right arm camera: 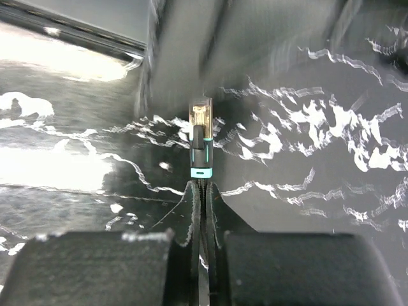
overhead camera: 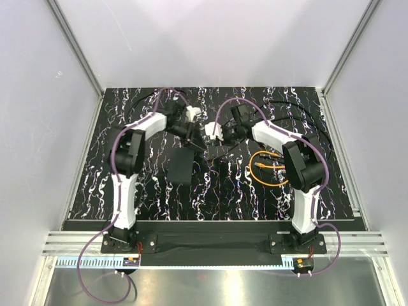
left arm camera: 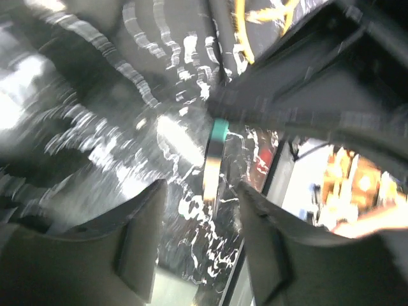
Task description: Insert the plug into the switch port
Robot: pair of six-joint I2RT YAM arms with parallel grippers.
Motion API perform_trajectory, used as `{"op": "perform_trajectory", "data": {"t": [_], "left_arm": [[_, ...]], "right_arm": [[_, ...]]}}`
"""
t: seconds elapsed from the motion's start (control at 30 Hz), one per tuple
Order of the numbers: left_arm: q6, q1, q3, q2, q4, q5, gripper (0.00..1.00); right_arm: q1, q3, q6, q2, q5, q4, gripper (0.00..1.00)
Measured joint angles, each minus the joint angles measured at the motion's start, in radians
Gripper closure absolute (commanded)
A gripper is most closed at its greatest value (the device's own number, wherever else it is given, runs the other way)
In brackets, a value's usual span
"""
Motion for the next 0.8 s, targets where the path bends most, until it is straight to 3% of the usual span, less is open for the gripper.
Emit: {"op": "perform_trajectory", "data": {"t": [0.3, 0.63, 0.8], "left_arm": [[-0.112, 0.22, -0.192, -0.322, 0.164, -0.279, 0.36], [-0.187, 0.202, -0.402, -0.379, 0.208, -0.495, 0.42], [-0.236, 0.202, -0.417, -0.366, 0.22, -0.545, 0.46]], "right_arm": [[0.053, 0.179, 0.201, 0.124, 0.219, -0.078, 1.0], [0.122, 0.172, 0.306, 0.138, 0.297, -0.105, 1.0], [0.129, 0.172, 0.325, 0.14, 0.302, -0.13, 1.0]]}}
